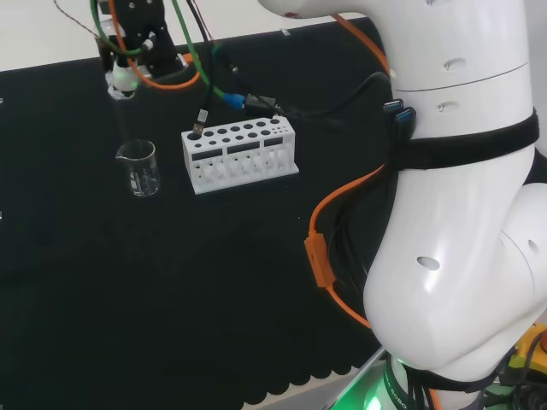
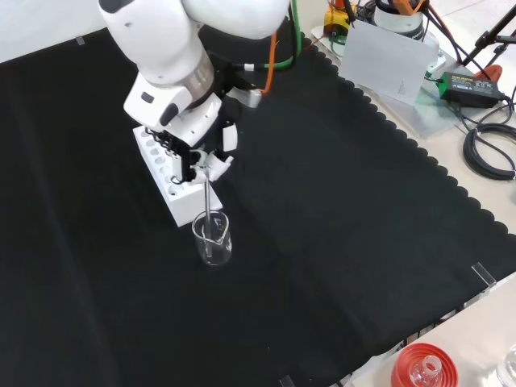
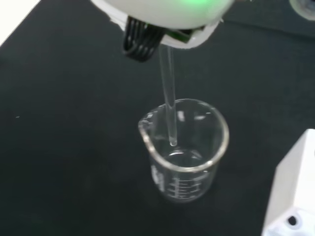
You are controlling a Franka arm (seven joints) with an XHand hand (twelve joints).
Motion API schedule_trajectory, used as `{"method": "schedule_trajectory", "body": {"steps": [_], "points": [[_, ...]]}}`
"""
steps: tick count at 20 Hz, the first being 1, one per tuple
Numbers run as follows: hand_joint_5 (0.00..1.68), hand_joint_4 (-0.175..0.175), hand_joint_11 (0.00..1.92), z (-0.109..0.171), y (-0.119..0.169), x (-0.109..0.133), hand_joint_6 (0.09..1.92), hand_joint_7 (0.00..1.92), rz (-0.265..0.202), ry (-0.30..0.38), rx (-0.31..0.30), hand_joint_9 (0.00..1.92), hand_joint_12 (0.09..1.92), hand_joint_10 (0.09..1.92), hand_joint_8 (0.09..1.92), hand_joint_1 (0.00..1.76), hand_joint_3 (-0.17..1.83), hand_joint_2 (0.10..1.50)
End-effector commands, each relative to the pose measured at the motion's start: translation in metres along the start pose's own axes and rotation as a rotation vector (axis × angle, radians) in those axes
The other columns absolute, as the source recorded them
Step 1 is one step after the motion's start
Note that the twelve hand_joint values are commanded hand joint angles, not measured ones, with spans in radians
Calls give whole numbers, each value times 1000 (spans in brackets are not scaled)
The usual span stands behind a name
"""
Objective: Stir in the beaker to the left of the white test tube rack with the glass rod.
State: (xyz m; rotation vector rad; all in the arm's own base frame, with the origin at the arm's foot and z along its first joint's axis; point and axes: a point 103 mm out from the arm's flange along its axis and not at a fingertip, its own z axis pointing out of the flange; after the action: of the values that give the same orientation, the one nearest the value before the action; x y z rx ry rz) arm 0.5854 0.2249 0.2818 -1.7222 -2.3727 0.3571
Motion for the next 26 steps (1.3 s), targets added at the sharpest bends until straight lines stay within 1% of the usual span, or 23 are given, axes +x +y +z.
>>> {"method": "schedule_trajectory", "body": {"steps": [1, 7, 12, 26], "points": [[1139, -175, 1692, 0, -5, -15, 973, 1618, 25, 7, -3, 1920, 450, 87, 536, 1192, 833, 634], [1139, -175, 1692, 2, -10, -20, 973, 1619, 36, 14, 1, 1920, 450, 87, 535, 1192, 832, 635], [1139, -175, 1692, 6, -17, -25, 972, 1619, 65, 17, 14, 1920, 450, 87, 534, 1192, 831, 635], [1138, -175, 1692, -1, -31, -11, 973, 1620, 50, 4, -9, 1920, 451, 87, 533, 1192, 830, 636]]}}
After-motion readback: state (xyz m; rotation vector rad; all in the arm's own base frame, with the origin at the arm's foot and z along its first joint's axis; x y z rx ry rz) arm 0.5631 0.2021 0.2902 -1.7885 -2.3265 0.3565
